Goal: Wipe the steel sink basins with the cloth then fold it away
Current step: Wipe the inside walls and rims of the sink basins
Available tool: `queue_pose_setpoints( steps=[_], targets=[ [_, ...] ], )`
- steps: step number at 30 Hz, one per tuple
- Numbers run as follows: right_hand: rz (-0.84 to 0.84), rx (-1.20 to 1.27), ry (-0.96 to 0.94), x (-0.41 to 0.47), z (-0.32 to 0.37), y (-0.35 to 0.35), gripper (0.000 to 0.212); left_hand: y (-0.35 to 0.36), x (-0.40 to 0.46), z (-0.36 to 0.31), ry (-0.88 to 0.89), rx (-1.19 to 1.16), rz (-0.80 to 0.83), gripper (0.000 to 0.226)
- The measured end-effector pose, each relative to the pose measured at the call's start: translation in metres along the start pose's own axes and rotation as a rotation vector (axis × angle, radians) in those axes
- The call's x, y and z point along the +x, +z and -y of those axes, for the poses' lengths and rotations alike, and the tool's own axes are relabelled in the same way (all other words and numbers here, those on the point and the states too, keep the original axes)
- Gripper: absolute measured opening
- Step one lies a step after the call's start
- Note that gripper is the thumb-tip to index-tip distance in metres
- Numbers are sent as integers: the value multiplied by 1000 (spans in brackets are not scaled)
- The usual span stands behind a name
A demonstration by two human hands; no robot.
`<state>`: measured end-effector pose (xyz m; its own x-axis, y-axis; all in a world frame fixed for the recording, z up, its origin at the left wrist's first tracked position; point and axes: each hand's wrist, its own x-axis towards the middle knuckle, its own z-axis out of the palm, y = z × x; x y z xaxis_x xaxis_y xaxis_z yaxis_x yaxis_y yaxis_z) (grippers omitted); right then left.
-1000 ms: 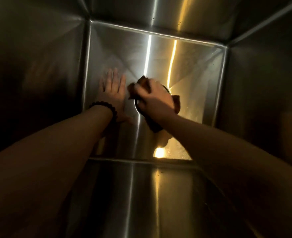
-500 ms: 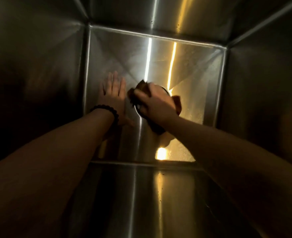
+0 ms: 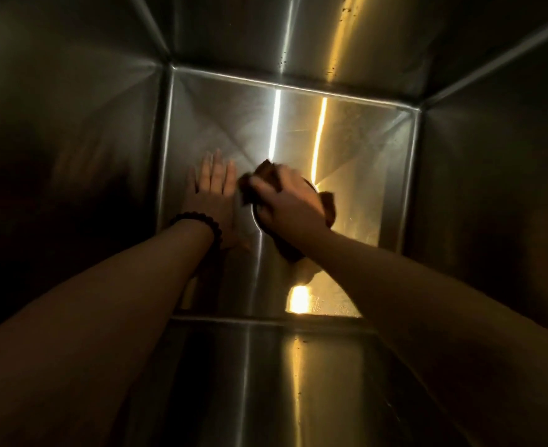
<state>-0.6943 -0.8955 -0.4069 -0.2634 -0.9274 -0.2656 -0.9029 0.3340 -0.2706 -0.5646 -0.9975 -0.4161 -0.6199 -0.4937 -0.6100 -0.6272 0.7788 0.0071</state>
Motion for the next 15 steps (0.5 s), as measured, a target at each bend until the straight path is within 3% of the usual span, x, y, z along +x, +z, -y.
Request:
queue_pose_setpoints(
  steps=[2, 5, 7, 9, 12, 15],
  targets=[
    [114, -18, -183, -29, 10, 15, 51, 1, 0, 0, -10, -20, -14, 120],
    [56, -4, -336, -71, -19, 2, 40, -4, -2, 0, -11, 2, 22, 137],
    [89, 77, -178, -78, -49, -20, 37, -7, -3, -1, -12, 2, 49, 145],
    [84, -47, -28, -66, -78, -21, 54, -8, -3, -1, -15, 8, 49, 146],
    [19, -51, 241, -26, -68, -24, 57, -8, -3, -1, -13, 19, 36, 146],
    [-66, -71, 54, 7, -23, -11, 50, -5, -2, -1, -12, 26, 35, 140]
  ],
)
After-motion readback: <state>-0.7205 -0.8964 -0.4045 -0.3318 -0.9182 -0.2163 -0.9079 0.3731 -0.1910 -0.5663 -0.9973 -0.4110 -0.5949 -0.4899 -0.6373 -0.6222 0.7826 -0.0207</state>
